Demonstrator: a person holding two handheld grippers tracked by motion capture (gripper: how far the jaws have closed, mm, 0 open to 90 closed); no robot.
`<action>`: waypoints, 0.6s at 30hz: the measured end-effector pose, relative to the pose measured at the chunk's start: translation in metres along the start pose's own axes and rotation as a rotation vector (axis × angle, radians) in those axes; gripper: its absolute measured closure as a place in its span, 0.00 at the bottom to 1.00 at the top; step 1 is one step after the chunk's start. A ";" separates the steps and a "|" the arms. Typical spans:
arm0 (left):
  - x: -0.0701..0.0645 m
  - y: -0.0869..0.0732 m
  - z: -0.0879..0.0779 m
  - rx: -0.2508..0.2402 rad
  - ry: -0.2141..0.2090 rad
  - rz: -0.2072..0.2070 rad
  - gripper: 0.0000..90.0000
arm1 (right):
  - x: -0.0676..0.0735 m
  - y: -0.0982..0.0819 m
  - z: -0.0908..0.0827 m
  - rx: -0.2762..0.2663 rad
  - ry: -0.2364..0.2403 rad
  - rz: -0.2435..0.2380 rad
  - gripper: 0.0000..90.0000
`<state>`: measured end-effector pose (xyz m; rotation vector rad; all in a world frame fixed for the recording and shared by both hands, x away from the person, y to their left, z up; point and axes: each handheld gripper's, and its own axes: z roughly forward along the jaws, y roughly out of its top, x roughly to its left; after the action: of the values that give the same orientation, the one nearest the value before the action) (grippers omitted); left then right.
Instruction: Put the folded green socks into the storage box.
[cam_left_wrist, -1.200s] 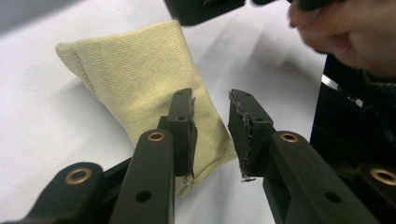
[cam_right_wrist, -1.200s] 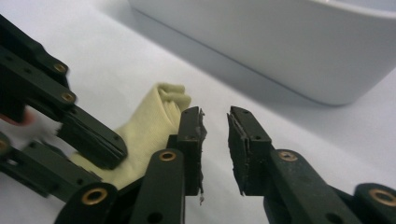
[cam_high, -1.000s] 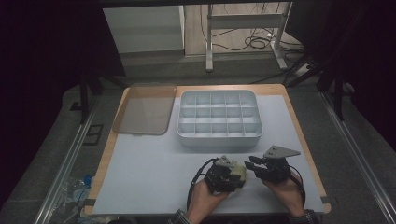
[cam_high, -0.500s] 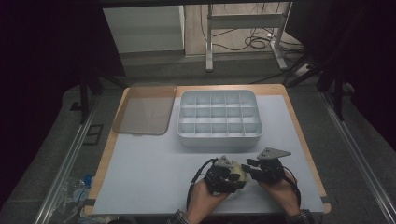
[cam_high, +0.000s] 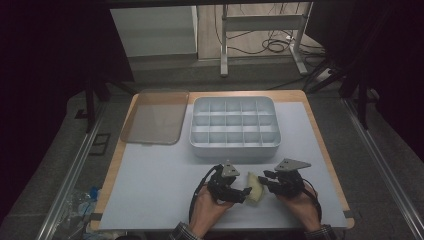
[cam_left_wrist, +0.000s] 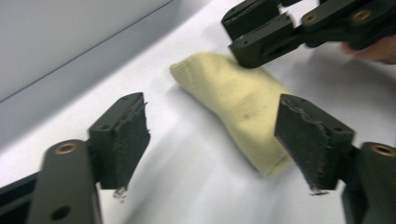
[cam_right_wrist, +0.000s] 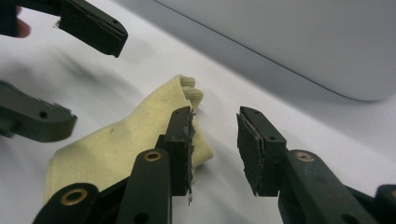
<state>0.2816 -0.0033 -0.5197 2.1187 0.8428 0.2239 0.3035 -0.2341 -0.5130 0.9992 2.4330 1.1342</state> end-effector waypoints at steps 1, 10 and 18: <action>-0.002 -0.001 0.002 0.005 0.007 0.011 0.23 | 0.000 0.000 0.000 -0.001 0.000 0.001 0.73; -0.008 -0.005 0.012 0.019 0.042 0.049 0.18 | 0.000 -0.002 0.001 -0.003 -0.001 0.001 0.73; -0.007 -0.009 0.016 0.003 0.032 0.020 0.17 | 0.003 -0.003 0.003 0.001 -0.025 -0.022 0.74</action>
<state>0.2788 -0.0137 -0.5364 2.1324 0.8415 0.2672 0.3013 -0.2318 -0.5174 0.9785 2.4196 1.1062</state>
